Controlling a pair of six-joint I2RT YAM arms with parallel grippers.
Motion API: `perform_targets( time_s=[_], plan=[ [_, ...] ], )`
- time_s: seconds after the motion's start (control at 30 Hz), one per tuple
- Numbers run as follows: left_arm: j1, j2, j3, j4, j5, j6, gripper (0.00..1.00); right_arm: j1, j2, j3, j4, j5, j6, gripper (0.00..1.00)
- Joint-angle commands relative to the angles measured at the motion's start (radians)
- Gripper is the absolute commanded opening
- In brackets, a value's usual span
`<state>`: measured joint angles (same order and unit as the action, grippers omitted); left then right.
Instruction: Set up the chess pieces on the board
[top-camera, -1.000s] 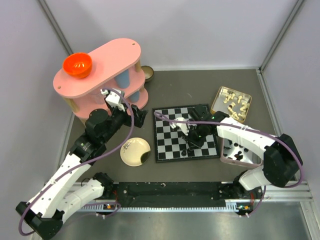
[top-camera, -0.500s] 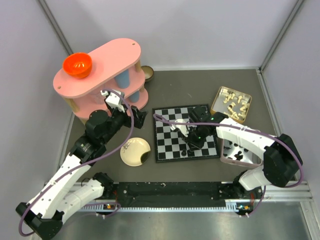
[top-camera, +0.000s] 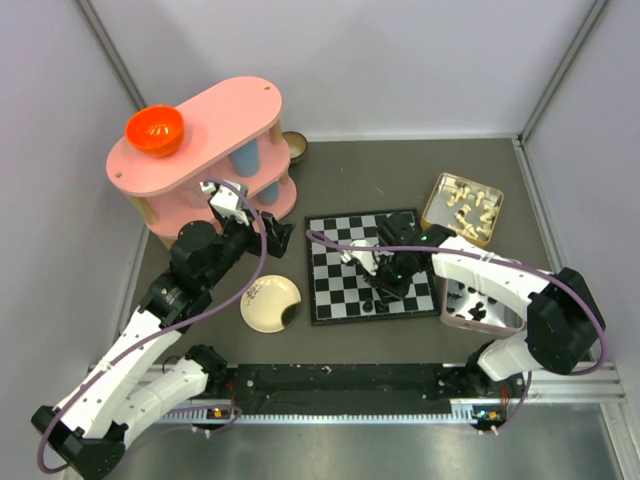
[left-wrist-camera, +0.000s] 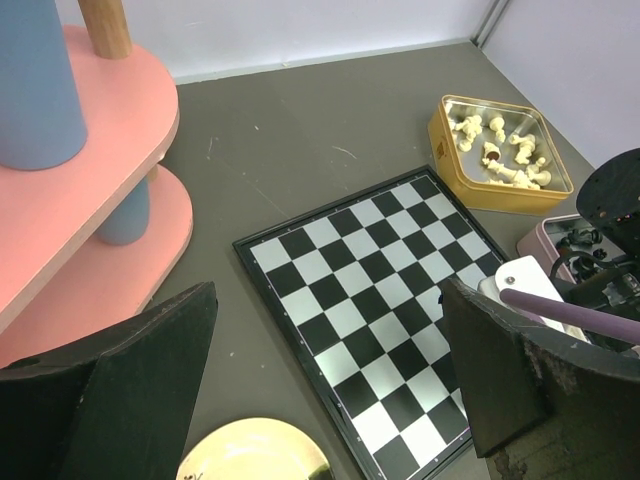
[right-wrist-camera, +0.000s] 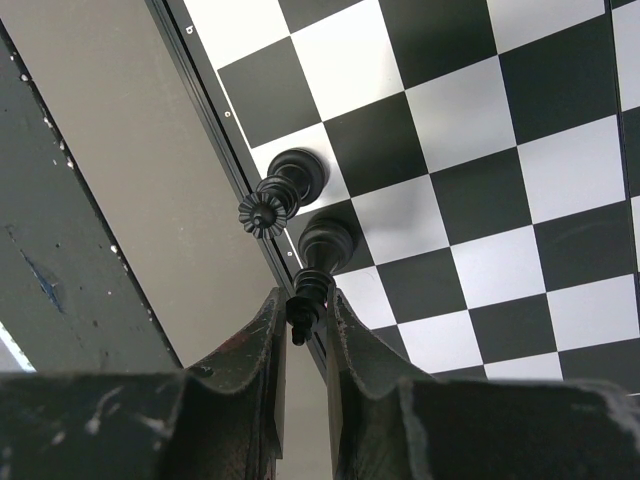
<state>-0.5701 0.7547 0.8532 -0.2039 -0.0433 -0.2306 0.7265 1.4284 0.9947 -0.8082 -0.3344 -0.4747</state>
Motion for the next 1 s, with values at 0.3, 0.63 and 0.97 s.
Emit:
perform_targets(
  time_s=[0.3, 0.63, 0.97],
  plan=[
    [0.001, -0.018, -0.011, 0.038, -0.006, -0.006, 0.99, 0.017, 0.001, 0.002, 0.018, -0.009, 0.013, 0.15],
    [0.001, -0.022, -0.016, 0.040, -0.007, -0.009, 0.99, 0.024, 0.010, -0.010, 0.040, -0.009, 0.028, 0.21],
    [0.001, -0.025, -0.013, 0.040, -0.009, -0.010, 0.99, 0.025, 0.009, -0.011, 0.046, -0.008, 0.036, 0.28]
  ],
)
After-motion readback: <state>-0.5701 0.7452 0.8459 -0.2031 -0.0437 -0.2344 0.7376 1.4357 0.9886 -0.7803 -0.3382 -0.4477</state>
